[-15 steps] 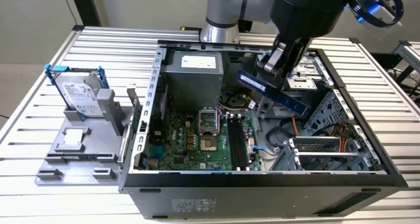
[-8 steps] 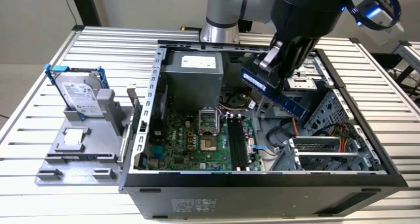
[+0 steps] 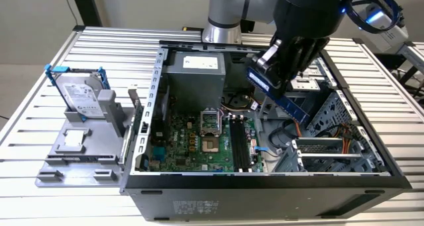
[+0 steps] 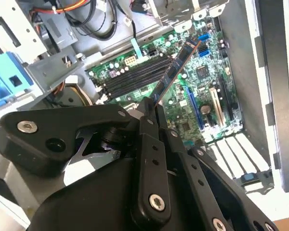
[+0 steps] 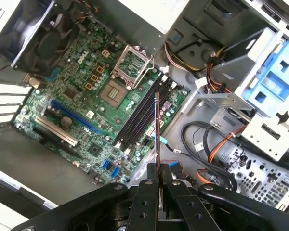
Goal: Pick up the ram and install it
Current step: 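Insert the ram into the slot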
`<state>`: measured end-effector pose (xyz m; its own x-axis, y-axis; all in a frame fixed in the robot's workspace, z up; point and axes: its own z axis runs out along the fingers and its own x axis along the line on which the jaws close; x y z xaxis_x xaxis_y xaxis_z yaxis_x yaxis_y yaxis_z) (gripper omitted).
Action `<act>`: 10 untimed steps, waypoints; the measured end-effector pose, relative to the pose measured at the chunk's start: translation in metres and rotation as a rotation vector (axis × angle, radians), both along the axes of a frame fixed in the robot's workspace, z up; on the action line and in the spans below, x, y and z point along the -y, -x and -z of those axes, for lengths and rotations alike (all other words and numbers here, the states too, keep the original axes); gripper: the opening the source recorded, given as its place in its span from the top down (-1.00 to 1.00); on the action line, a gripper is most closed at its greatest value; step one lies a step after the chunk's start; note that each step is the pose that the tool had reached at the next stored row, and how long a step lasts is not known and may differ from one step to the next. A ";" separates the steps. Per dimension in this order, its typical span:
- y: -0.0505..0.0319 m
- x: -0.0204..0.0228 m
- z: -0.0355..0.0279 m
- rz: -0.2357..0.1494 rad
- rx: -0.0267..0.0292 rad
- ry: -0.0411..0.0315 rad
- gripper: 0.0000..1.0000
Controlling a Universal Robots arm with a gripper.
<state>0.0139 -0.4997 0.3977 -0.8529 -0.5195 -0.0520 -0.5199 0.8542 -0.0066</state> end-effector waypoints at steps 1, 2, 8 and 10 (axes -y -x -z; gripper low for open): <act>0.0000 0.0000 0.0000 0.018 0.0000 0.0000 1.00; 0.0000 0.0000 0.0001 0.035 0.0000 0.0000 1.00; 0.0000 0.0000 0.0003 0.139 0.0000 0.0001 1.00; 0.0000 0.0000 0.0004 0.173 0.0000 0.0000 1.00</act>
<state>0.0139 -0.4997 0.3973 -0.9295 -0.3652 -0.0520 -0.3653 0.9308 -0.0066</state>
